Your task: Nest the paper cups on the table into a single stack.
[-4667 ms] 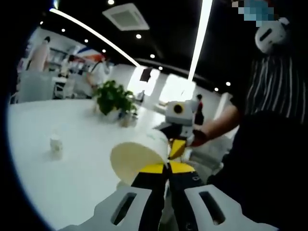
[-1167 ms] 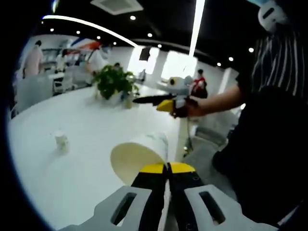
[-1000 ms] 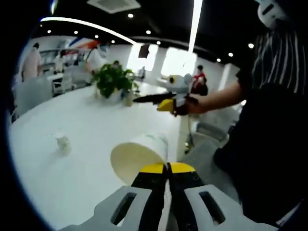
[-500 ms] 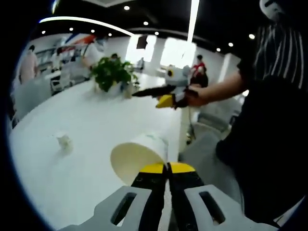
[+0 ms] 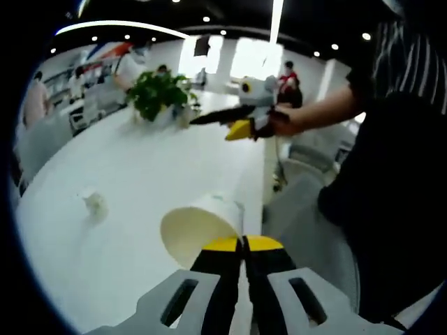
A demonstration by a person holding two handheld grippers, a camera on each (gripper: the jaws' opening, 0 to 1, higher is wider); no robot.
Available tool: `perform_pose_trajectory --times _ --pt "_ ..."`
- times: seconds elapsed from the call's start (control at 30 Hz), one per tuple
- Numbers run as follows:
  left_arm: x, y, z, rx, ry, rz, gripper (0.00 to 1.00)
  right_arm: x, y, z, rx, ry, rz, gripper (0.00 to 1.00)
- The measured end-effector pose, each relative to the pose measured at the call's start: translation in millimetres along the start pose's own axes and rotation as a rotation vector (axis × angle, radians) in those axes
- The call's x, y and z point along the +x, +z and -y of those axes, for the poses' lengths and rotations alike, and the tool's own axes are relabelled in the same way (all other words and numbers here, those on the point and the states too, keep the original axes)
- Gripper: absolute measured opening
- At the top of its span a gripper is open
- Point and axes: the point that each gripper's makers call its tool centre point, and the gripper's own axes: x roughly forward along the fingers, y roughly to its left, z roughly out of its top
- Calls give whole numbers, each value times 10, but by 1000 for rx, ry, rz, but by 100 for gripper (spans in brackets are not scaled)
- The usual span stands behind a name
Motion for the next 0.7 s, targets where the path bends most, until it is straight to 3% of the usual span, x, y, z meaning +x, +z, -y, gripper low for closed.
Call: perform_pose_trajectory --times 0.2,0.5,0.7 --pt "72 -43 -47 35 22 -69 0 -11 4 8 14 -4 12 98" --pt "187 -172 -82 184 33 -230 0 -42 -26 20 30 -11 20 98" --pt "256 -136 -76 227 31 -253 0 -49 -25 4 33 -13 24 98"
